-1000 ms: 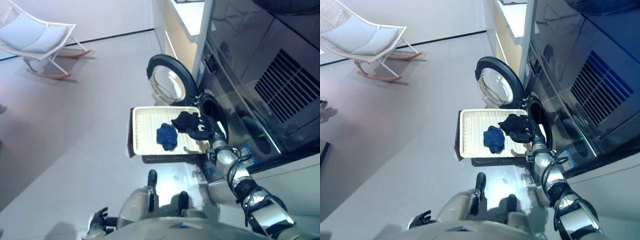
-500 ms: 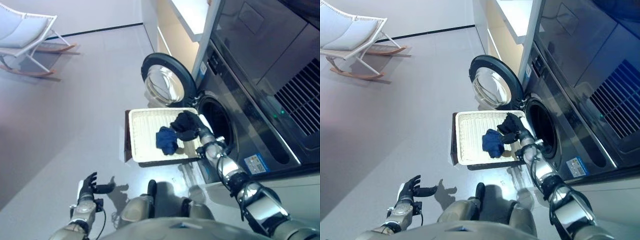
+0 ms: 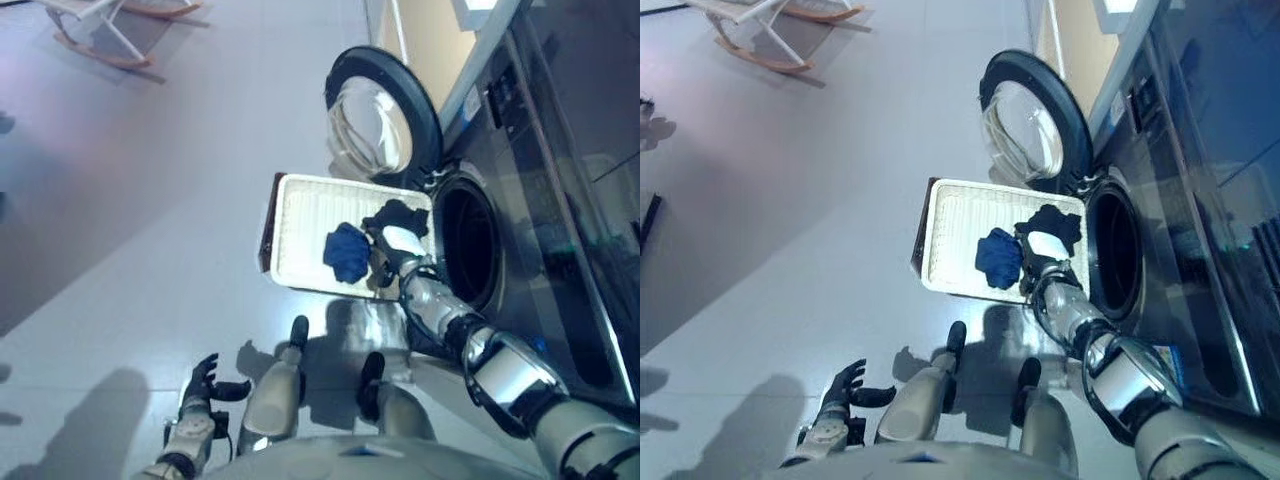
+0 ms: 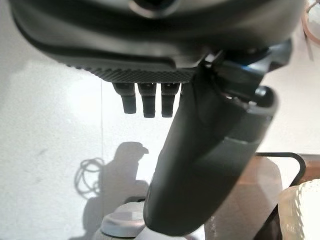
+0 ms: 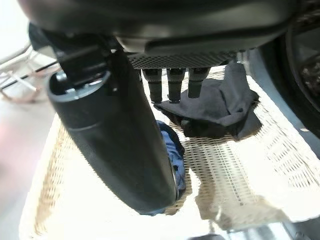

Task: Pick up the clothes and place them into the washing machine

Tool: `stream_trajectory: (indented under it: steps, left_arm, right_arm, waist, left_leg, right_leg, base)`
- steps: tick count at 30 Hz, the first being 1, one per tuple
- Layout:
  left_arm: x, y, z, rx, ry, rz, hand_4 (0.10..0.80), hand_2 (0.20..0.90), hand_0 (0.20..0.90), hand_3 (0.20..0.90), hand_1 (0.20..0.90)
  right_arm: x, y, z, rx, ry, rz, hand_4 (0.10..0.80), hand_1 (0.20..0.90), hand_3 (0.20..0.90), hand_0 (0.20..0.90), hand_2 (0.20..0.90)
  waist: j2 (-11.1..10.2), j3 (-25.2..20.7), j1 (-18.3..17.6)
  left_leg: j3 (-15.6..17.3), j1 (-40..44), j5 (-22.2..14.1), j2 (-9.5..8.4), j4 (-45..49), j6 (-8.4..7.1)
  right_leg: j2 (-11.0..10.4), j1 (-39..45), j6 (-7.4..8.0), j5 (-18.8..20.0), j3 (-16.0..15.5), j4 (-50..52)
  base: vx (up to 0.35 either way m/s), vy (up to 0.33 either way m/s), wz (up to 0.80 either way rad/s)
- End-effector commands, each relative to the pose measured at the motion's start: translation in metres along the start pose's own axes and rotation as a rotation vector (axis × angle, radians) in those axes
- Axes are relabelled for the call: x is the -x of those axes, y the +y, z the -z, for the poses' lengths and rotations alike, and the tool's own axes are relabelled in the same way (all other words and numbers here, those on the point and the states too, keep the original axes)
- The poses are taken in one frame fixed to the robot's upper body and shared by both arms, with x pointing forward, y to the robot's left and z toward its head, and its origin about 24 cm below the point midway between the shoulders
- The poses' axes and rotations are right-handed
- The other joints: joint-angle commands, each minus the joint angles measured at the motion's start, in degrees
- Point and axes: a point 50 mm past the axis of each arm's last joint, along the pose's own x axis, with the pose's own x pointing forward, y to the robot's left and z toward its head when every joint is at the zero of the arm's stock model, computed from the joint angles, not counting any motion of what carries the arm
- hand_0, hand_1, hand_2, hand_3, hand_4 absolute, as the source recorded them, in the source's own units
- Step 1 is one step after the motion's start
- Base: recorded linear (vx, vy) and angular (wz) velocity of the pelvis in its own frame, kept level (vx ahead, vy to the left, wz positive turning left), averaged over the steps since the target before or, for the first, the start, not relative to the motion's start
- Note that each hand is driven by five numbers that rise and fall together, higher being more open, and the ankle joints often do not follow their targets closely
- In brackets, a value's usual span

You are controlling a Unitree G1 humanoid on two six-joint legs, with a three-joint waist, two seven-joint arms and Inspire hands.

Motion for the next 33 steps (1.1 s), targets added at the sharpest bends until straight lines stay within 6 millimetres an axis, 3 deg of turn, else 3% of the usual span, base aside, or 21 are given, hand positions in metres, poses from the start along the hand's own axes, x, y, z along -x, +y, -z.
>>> stream_trajectory:
  steps: [1, 7, 12, 21, 29, 30, 33]
  left_arm:
    - [-0.011, 0.016, -0.038, -0.032, -0.155, -0.076, 0.8, 0.9, 0.9, 0.9, 0.9]
    - [-0.016, 0.014, -0.065, 0.002, -0.235, -0.099, 0.8, 0.9, 0.9, 0.9, 0.9]
    - [-0.017, 0.006, -0.088, 0.035, -0.296, -0.103, 0.8, 0.9, 0.9, 0.9, 0.9]
    - [-0.018, 0.003, -0.118, 0.079, -0.38, -0.098, 0.8, 0.9, 0.9, 0.9, 0.9]
    - [-0.013, -0.009, -0.155, 0.132, -0.497, -0.061, 0.8, 0.9, 0.9, 0.9, 0.9]
    - [-0.012, -0.009, -0.158, 0.135, -0.504, -0.06, 0.8, 0.9, 0.9, 0.9, 0.9]
    - [-0.011, -0.01, -0.164, 0.134, -0.526, -0.057, 0.8, 0.9, 0.9, 0.9, 0.9]
  right_arm:
    - [-0.021, -0.071, -0.034, 0.032, -0.107, 0.257, 0.8, 0.9, 0.9, 0.9, 0.9]
    - [-0.028, -0.135, -0.033, 0.101, -0.074, 0.416, 0.8, 0.9, 0.9, 0.9, 0.9]
    - [-0.028, -0.167, -0.035, 0.125, -0.07, 0.499, 0.8, 0.9, 0.9, 0.9, 0.9]
    - [-0.029, -0.185, -0.048, 0.171, -0.091, 0.525, 0.8, 0.9, 0.9, 0.9, 0.9]
    - [-0.024, -0.212, -0.029, 0.194, 0.006, 0.575, 0.8, 0.9, 0.9, 0.9, 0.9]
    - [-0.024, -0.213, -0.028, 0.196, 0.014, 0.573, 0.8, 0.9, 0.9, 0.9, 0.9]
    - [-0.022, -0.219, -0.018, 0.209, 0.059, 0.576, 0.8, 0.9, 0.9, 0.9, 0.9]
  waist:
    - [-0.3, 1.4, 0.6]
    - [1.1, 4.5, 1.7]
    - [1.0, 7.1, 2.5]
    - [0.5, 11.7, 3.2]
    - [2.4, 15.0, 4.6]
    - [2.2, 15.3, 4.5]
    - [2.9, 16.2, 4.9]
  left_leg:
    - [1.1, -1.8, -3.1, -4.07, 2.1, 1.46]
    - [1.9, -7.3, -2.7, -4.79, 3.7, 0.99]
    - [1.8, -10.8, -2.5, -5.16, 5.6, 0.59]
    - [1.3, -17.1, -2.7, -5.88, 8.4, 0.26]
    - [0.5, -23.4, -2.1, -6.66, 10.2, -0.37]
    - [0.4, -23.3, -3.5, -6.92, 10.6, -0.67]
    - [0.2, -25.0, -3.1, -7.17, 10.8, -0.88]
  right_leg:
    - [-3.1, 0.8, 3.97, 6.1, 1.2, -4.1]
    - [-3.7, -4.1, 3.91, 6.7, 2.0, -3.1]
    - [-3.6, -7.1, 3.5, 6.5, 2.4, -1.0]
    - [-3.6, -12.0, 2.94, 6.3, 2.5, 0.7]
    - [-3.9, -18.2, 2.55, 6.3, 2.6, 2.9]
    - [-4.2, -18.2, 2.85, 4.6, 3.0, 3.7]
    - [-4.3, -19.8, 2.76, 4.4, 3.1, 4.3]
  base:
    - [-0.023, 0.049, 0.01]
    - [-0.043, 0.051, 0.02]
    - [-0.02, 0.036, 0.07]
    - [-0.037, 0.002, 0.05]
    - [-0.034, 0.006, 0.09]
    - [0.045, -0.043, 0.07]
    - [-0.01, -0.001, 0.09]
